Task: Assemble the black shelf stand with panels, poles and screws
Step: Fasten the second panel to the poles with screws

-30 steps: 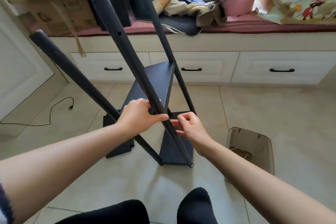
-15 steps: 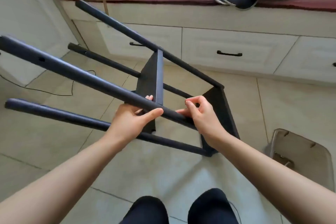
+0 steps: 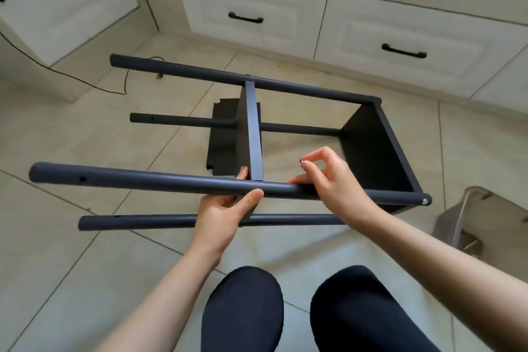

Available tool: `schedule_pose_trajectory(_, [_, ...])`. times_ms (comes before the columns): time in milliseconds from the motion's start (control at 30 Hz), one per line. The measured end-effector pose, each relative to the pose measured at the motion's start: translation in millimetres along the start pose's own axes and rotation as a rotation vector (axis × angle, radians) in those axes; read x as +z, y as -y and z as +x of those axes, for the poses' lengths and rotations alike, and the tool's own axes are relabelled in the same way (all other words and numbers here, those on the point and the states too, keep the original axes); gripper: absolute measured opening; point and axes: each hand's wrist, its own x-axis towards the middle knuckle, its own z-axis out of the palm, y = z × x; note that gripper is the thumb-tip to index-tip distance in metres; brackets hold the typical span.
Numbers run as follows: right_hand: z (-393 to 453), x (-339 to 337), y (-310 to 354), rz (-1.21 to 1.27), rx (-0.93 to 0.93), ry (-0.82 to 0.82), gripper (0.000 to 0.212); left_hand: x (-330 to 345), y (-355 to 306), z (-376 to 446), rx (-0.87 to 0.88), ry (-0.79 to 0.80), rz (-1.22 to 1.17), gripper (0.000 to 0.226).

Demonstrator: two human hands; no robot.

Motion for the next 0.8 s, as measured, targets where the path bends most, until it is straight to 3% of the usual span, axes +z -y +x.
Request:
schedule_pose_trajectory(633, [-4.9, 30.3, -26.2, -0.064, 0.023, -0.011, 0.005, -10.5, 48.6, -0.7, -0.059, 0.044, -0.106, 0.065])
schedule_pose_trajectory(800, [-5.6, 33.1, -27.9, -0.068, 0.025, -0.017, 0.005, -8.6, 53.3, -1.6, -0.093, 0.024, -0.126, 0.056])
